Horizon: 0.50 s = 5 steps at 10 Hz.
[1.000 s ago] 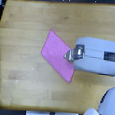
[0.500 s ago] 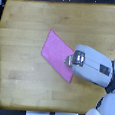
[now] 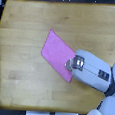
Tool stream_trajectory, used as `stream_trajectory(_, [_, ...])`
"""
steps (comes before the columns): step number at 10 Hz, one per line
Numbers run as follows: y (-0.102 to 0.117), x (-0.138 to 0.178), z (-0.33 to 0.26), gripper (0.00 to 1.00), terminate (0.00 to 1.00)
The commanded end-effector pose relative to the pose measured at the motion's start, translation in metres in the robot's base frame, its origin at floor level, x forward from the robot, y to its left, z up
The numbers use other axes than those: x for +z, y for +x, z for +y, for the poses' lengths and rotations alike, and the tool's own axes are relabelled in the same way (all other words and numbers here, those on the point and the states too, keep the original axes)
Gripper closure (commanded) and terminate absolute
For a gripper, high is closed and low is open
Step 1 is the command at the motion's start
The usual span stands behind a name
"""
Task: Folding a cloth
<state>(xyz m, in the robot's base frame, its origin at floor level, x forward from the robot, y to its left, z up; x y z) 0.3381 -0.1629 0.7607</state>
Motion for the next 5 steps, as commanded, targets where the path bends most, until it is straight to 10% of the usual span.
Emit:
stream_trajectory(1, [-0.018,-0.009,0.004,0.0,0.0])
stream_trajectory(5, [-0.019,-0.027,0.0,0.0,0.0])
